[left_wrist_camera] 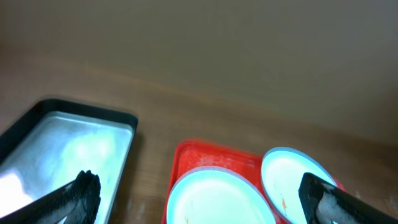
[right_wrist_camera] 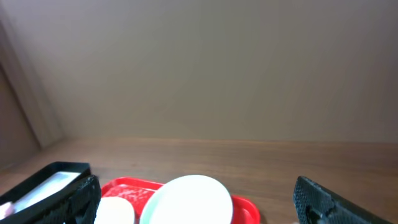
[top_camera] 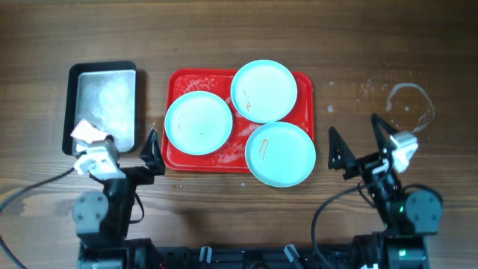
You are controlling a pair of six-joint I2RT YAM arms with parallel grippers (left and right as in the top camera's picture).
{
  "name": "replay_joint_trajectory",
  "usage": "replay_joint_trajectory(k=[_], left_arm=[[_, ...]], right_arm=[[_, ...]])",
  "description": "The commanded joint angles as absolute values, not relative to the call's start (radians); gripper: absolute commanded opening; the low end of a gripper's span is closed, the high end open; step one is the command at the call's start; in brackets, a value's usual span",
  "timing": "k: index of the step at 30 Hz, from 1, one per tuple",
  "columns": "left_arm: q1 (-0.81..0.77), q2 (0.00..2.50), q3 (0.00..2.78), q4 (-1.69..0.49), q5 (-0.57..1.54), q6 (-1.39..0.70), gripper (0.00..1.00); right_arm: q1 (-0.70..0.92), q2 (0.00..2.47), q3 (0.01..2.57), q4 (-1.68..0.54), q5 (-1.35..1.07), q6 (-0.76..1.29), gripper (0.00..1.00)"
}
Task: Clean dirty plates on tray and stack at the side
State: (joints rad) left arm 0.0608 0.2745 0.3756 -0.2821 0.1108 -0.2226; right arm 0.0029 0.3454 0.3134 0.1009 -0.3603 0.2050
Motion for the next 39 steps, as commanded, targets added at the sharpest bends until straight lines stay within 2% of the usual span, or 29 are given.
replay_joint_trajectory(k=[1, 7, 10, 14, 17, 19, 20, 21, 23, 25, 27, 29, 33, 36, 39], left_arm=[[0.057, 0.453, 0.577, -0.391, 0.132, -0.217, 1.0], [0.057, 0.815, 1.016, -0.735, 0.142, -0.217, 1.0], [0.057, 1.016, 1.276, -0.969, 0.142, -0.216, 1.0], [0.057, 1.229, 1.539, -1.166, 0.172, -0.216, 1.0], [0.057, 1.281, 1.559, -1.136, 0.151, -0.217, 1.0], [0.057, 1.299, 1.559, -1.131, 0.17, -0.217, 1.0], [0.057, 1.3, 1.559, -1.134, 0.196, -0.217, 1.0], [0.057, 1.3, 1.559, -1.137, 0.213, -0.216, 1.0], [0.071, 1.305, 1.558, -1.162, 0.072, -0.226, 1.0], [0.108, 1.318, 1.558, -1.196, -0.044, -0.326, 1.0], [0.172, 1.346, 1.554, -1.244, -0.133, -0.388, 0.94], [0.245, 1.397, 1.524, -1.254, -0.148, -0.429, 0.91], [0.313, 1.539, 1.439, -1.245, -0.148, -0.543, 0.91], [0.33, 1.666, 1.401, -1.213, -0.159, -0.646, 0.72], [0.33, 1.726, 1.367, -1.177, -0.194, -0.725, 0.7]], right_arm=[[-0.001, 0.538, 0.502, 0.007, -0.504, 0.221, 1.0], [0.0, 0.937, 0.976, -0.455, -0.68, 0.242, 1.0], [0.024, 1.129, 1.247, -0.74, -0.689, 0.193, 1.0], [0.093, 1.319, 1.512, -0.984, -0.67, 0.11, 1.0], [0.107, 1.398, 1.539, -0.883, -0.675, 0.126, 1.0], [0.108, 1.448, 1.538, -0.817, -0.707, 0.323, 1.0], [0.121, 1.479, 1.538, -0.783, -0.722, 0.283, 1.0], [0.168, 1.541, 1.538, -0.777, -0.678, 0.294, 0.98], [0.292, 1.637, 1.538, -0.796, -0.538, 0.355, 0.95], [0.37, 1.692, 1.538, -0.805, -0.436, 0.414, 0.91], [0.437, 1.732, 1.538, -0.805, -0.355, 0.473, 0.87], [0.504, 1.759, 1.538, -0.806, -0.267, 0.524, 0.86], [0.57, 1.773, 1.536, -0.818, -0.176, 0.588, 0.84], [0.597, 1.779, 1.51, -0.813, -0.153, 0.631, 0.83], [0.597, 1.779, 1.51, -0.816, -0.152, 0.629, 0.83]])
